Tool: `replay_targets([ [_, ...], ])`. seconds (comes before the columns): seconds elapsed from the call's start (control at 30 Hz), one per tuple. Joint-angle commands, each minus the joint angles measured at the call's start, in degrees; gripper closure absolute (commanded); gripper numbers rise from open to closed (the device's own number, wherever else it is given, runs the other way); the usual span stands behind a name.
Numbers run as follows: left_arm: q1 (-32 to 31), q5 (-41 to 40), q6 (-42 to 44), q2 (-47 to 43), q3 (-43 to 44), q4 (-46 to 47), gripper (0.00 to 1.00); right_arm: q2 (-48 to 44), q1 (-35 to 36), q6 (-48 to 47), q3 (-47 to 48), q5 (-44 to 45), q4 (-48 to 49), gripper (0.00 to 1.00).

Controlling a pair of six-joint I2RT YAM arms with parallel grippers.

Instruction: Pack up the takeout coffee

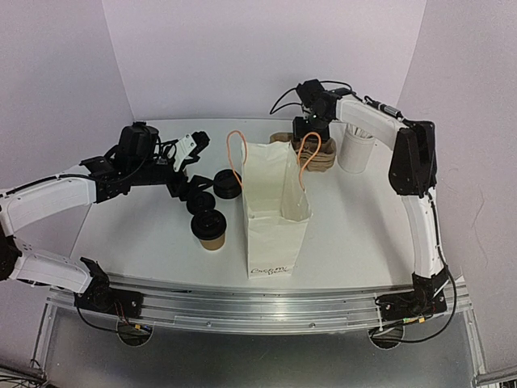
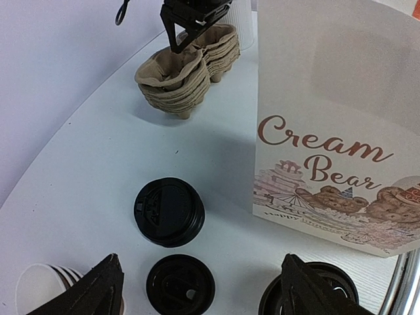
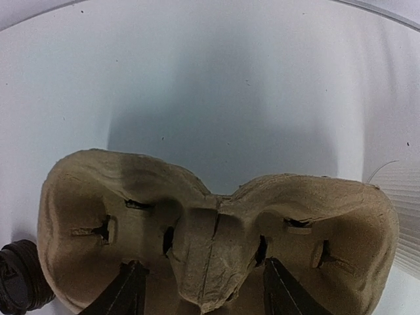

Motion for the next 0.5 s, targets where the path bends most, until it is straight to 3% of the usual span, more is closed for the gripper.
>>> replay_targets([
  [0.0, -0.13, -0.81, 0.41, 0.04, 2.59, 0.31, 0.18, 1.64, -0.27, 0.34, 1.50, 1.49, -1.35, 0.44],
  [0.37, -0.13, -0.73, 0.54, -0.13, 1.84, 1.28, 0.18, 2.65, -0.33, 0.76, 2.50, 1.29, -1.49, 0.64],
  [0.47, -0.13, -0.73, 0.66, -0.17, 1.79, 1.31, 0.18, 2.36, -0.30, 0.87, 2.87, 1.83, -1.49, 0.66],
])
